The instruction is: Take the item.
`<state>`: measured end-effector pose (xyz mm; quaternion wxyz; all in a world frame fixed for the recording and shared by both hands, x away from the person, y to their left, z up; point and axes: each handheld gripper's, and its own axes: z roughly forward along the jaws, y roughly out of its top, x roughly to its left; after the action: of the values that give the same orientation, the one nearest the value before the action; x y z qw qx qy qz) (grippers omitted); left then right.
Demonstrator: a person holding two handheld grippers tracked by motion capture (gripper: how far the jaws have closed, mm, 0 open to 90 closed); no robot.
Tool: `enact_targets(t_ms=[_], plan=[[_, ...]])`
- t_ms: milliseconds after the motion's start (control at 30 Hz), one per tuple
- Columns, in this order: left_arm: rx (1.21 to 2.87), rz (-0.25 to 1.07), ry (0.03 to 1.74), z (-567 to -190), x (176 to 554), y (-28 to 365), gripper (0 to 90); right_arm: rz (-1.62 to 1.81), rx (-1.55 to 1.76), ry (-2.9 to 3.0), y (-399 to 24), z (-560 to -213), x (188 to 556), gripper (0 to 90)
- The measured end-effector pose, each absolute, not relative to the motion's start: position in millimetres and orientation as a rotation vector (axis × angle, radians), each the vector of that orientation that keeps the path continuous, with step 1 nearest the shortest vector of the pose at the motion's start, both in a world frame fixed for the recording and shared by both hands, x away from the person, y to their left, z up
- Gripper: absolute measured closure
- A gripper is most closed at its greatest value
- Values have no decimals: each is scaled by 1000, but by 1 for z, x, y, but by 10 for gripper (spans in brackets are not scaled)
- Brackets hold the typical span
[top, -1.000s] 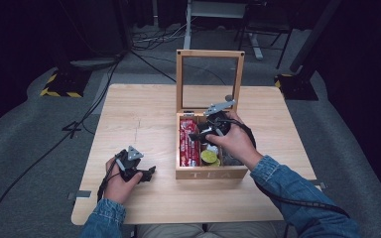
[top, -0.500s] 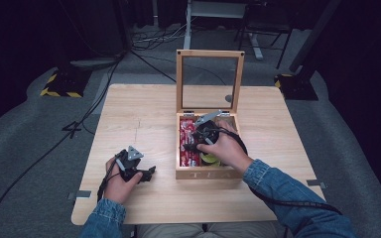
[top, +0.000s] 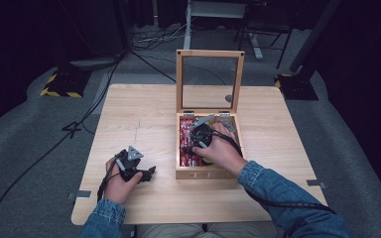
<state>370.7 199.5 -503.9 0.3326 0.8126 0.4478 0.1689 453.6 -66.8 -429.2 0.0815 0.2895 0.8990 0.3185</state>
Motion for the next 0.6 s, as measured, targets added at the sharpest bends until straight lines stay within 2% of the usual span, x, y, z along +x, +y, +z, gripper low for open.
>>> enact_targets(t_ms=[200,400,600], plan=[[2122,441,1170,-504,371,199,151,930,868,2695,-63,-432,450,451],[2123,441,1170,-504,371,199,151,896,895,2705,-64,-429,449,684],[2123,441,1169,-504,371,199,150,959,963,2730,-64,-425,447,796]])
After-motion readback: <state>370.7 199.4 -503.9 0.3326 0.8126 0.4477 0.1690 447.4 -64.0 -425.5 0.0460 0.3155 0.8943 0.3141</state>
